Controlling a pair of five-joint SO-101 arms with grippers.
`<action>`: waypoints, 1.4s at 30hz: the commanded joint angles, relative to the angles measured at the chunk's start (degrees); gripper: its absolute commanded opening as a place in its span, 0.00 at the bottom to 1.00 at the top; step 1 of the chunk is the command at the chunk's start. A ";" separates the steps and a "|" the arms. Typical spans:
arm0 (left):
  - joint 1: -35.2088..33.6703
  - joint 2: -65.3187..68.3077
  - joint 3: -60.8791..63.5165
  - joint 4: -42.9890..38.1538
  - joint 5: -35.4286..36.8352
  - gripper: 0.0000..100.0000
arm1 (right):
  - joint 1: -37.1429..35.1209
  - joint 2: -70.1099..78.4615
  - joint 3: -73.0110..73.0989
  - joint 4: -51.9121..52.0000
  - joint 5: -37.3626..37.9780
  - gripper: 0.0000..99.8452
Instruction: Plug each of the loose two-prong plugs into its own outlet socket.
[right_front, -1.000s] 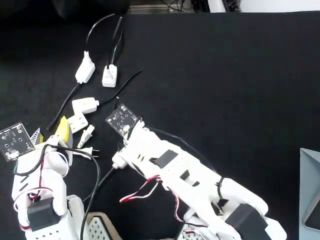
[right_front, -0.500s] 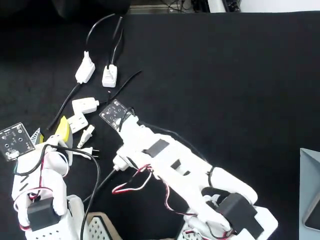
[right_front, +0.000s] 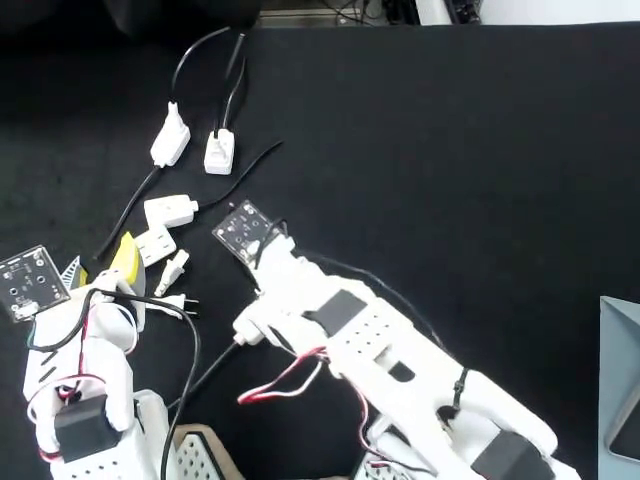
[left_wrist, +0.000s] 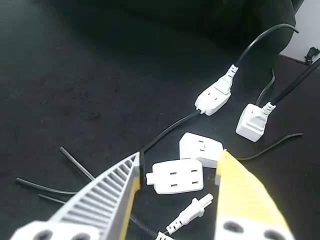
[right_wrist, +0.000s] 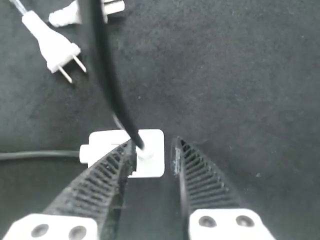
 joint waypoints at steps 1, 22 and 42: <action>-0.48 -0.26 -0.13 -0.18 0.18 0.24 | 0.26 -2.68 1.80 -0.97 -0.35 0.12; -0.48 -0.26 -0.04 -0.18 0.18 0.24 | 0.53 10.24 3.65 -11.52 6.59 0.01; -0.48 -0.26 0.48 -0.26 0.09 0.24 | 25.32 22.37 -24.48 -22.33 7.65 0.01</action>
